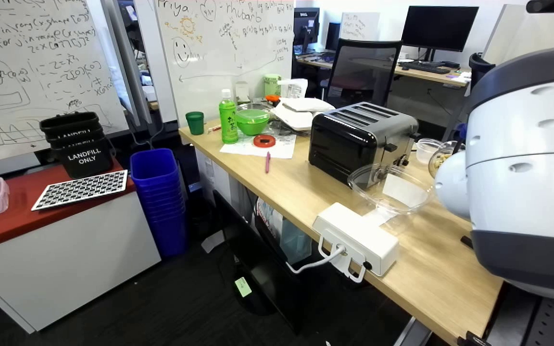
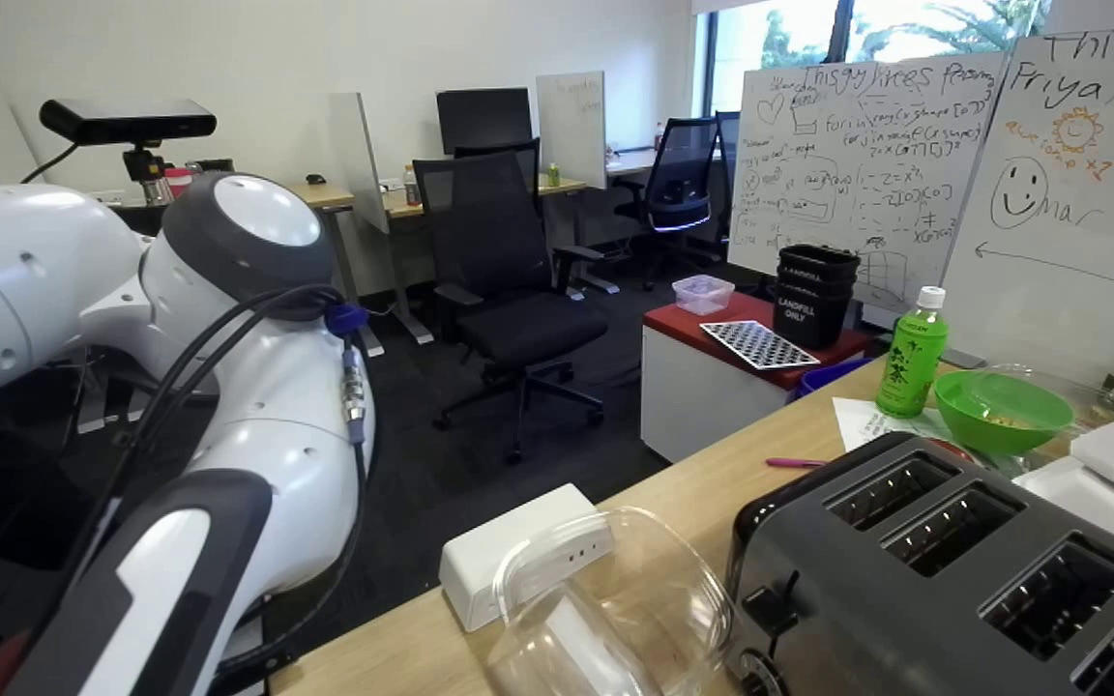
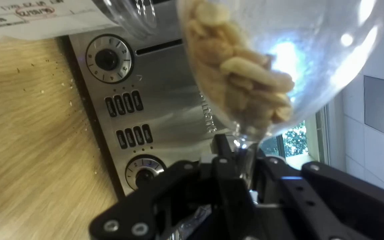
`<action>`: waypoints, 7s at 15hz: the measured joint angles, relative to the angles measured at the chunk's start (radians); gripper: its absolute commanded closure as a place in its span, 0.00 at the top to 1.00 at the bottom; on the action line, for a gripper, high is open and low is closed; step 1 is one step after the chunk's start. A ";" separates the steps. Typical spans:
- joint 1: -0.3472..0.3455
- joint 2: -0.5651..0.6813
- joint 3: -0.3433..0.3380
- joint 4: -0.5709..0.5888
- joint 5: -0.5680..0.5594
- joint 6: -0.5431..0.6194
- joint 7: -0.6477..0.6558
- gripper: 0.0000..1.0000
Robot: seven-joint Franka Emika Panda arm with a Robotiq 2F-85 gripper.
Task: Pour the contents in the wine glass into the clear bowl
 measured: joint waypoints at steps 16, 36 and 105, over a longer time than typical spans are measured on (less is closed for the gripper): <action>-0.008 0.000 -0.021 -0.001 0.001 0.001 0.012 0.04; -0.022 0.000 -0.110 -0.002 0.002 -0.082 0.078 0.04; 0.091 -0.001 -0.204 0.001 0.002 -0.083 0.073 0.04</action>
